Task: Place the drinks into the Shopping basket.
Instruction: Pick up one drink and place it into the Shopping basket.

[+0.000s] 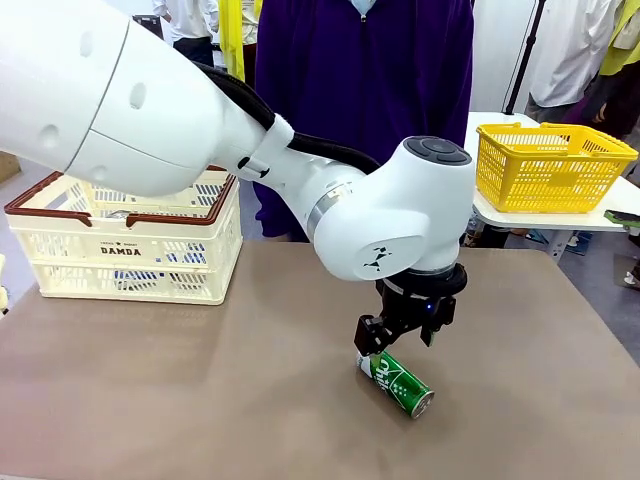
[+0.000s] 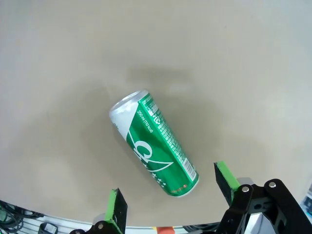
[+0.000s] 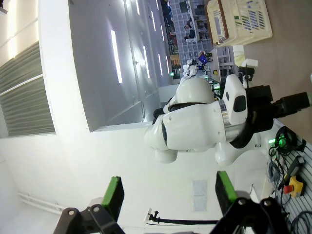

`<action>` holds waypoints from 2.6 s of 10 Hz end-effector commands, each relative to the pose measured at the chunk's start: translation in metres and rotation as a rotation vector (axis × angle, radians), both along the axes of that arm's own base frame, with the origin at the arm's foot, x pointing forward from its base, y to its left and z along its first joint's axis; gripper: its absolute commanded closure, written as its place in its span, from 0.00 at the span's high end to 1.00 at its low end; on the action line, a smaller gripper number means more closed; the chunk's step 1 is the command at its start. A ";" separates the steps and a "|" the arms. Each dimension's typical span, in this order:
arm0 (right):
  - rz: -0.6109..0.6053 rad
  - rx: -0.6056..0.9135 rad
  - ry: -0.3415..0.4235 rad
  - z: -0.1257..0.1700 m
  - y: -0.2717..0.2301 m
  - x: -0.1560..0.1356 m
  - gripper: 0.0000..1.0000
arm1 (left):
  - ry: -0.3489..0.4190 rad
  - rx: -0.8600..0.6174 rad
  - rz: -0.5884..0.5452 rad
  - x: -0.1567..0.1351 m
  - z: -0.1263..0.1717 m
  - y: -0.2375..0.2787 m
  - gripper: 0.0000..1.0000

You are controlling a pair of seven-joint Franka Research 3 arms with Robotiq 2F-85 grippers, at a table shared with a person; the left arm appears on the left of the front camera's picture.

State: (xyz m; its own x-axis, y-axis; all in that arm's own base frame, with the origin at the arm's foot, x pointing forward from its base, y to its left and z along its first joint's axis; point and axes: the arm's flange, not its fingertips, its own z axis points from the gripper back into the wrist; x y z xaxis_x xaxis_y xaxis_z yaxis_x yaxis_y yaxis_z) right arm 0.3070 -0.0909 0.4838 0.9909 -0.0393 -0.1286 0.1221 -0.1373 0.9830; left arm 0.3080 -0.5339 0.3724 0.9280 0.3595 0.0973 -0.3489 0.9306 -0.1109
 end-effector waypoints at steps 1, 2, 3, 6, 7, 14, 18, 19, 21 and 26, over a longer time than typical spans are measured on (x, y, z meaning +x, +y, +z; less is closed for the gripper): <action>0.013 -0.007 0.009 0.004 -0.002 -0.002 1.00 | 0.024 0.013 -0.031 -0.002 -0.010 0.001 1.00; 0.013 -0.007 0.009 0.004 -0.002 -0.002 1.00 | 0.025 0.003 -0.040 -0.001 -0.017 0.004 1.00; 0.013 -0.007 0.009 0.004 -0.002 -0.002 1.00 | 0.023 0.006 -0.039 -0.001 -0.024 0.006 1.00; 0.013 -0.007 0.009 0.004 -0.002 -0.002 1.00 | 0.028 0.047 -0.028 0.000 -0.056 0.000 1.00; 0.013 -0.007 0.009 0.004 -0.002 -0.002 1.00 | 0.031 0.081 -0.019 0.002 -0.063 -0.002 1.00; 0.013 -0.007 0.009 0.004 -0.002 -0.002 1.00 | 0.033 0.090 -0.020 0.017 -0.086 -0.005 0.53; 0.013 -0.007 0.009 0.004 -0.002 -0.002 1.00 | 0.040 0.098 -0.011 0.018 -0.086 -0.005 0.00; 0.013 -0.007 0.009 0.004 -0.002 -0.002 1.00 | 0.042 0.096 -0.008 0.018 -0.086 -0.004 0.00; 0.013 -0.007 0.009 0.004 -0.002 -0.002 1.00 | 0.032 0.086 -0.006 0.017 -0.080 -0.001 0.00; 0.013 -0.007 0.009 0.004 -0.002 -0.002 1.00 | 0.019 0.008 -0.225 -0.002 0.112 0.053 0.00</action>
State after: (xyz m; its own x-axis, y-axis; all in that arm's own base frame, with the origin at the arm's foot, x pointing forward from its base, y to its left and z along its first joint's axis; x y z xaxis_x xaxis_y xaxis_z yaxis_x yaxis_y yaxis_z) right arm 0.3070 -0.0909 0.4838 0.9909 -0.0392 -0.1288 0.1224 -0.1374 0.9829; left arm 0.3131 -0.5062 0.4516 0.9679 0.2272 0.1072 -0.2162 0.9706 -0.1057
